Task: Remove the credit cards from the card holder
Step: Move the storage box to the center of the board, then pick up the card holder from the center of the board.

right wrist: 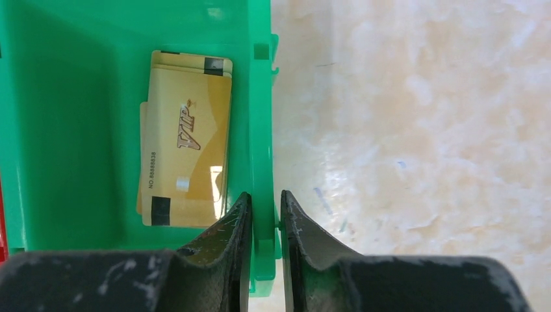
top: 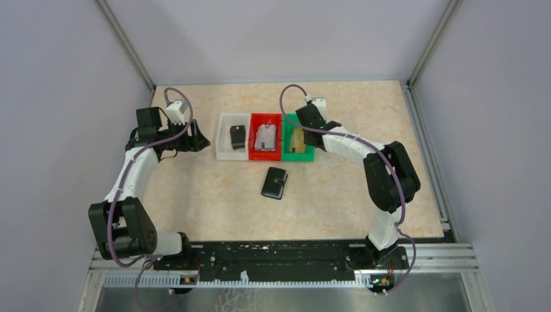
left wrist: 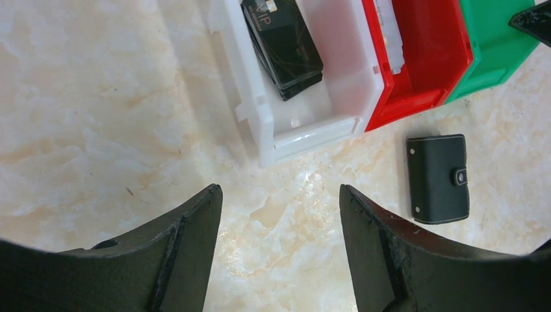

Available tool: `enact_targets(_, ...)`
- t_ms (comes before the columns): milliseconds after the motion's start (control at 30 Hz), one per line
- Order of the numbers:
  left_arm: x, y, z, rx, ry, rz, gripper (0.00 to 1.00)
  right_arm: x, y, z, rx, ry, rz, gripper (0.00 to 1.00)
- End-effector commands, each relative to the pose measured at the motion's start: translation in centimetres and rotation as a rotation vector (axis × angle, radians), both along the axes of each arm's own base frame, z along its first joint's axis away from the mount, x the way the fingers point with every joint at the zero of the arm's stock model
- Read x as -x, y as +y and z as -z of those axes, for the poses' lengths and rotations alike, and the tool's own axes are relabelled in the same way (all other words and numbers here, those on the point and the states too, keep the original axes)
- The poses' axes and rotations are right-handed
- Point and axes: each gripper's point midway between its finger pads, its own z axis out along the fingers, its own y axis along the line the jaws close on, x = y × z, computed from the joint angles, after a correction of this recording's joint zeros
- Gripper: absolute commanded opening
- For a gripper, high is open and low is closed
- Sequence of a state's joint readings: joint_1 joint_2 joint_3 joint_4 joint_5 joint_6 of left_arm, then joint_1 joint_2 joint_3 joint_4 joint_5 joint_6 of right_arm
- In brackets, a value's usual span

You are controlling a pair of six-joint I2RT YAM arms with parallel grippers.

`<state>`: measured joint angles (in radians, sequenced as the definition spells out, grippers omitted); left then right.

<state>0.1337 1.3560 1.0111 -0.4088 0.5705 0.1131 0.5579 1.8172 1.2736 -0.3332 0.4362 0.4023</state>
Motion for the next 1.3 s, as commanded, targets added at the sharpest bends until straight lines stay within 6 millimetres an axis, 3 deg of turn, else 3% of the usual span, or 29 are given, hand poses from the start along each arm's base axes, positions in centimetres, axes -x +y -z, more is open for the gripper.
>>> enact_targets(0,1.0,-1.4,-0.4,0.039,-0.004,0.075,0.72,-1.7,-3.4,-3.1,0.056,-0.102,0.065,0.13)
enact_targets(167,1.9,-2.8,-0.3,0.041,-0.003,0.131,0.75,-2.5,-4.0,-3.8,0.065,-0.116,0.065,0.15)
enact_targets(300,2.9,-3.9,-0.2,0.030,0.011,0.189,0.79,-2.8,-4.2,-3.8,0.084,-0.116,0.075,0.28)
enact_targets(433,3.5,-4.4,0.0,0.010,0.018,0.216,0.80,-3.0,-4.6,-5.9,0.090,-0.156,0.091,0.34)
enact_targets(500,3.6,-4.5,-0.1,0.011,0.017,0.223,0.81,-3.0,-4.8,-7.8,0.080,-0.188,0.102,0.42)
enact_targets(667,3.8,-4.8,-1.2,0.020,0.003,0.239,0.84,-0.5,-3.1,-12.6,-0.001,-0.257,0.070,0.74)
enact_targets(767,3.7,-4.9,-2.0,0.025,-0.013,0.240,0.87,2.5,-0.3,-13.7,-0.033,-0.256,0.011,0.82)
enact_targets(900,3.4,-4.8,-2.7,0.018,-0.021,0.233,0.98,8.3,5.5,-11.9,-0.103,-0.178,-0.097,0.90)
enact_targets(967,3.3,-4.6,-3.0,0.012,-0.020,0.229,0.99,11.1,8.4,-9.7,-0.145,-0.119,-0.138,0.98)
enact_targets(1033,3.1,-4.3,-3.4,0.004,-0.020,0.202,0.99,13.5,10.7,-7.4,-0.139,-0.074,-0.184,0.99)
enact_targets(1167,2.9,-3.7,-3.9,-0.019,-0.024,0.165,0.99,16.1,13.2,-3.2,-0.066,0.005,-0.220,0.99)
enact_targets(1267,3.3,-3.5,-4.2,-0.036,-0.026,0.162,0.99,16.7,13.8,-1.5,-0.008,0.025,-0.237,0.99)
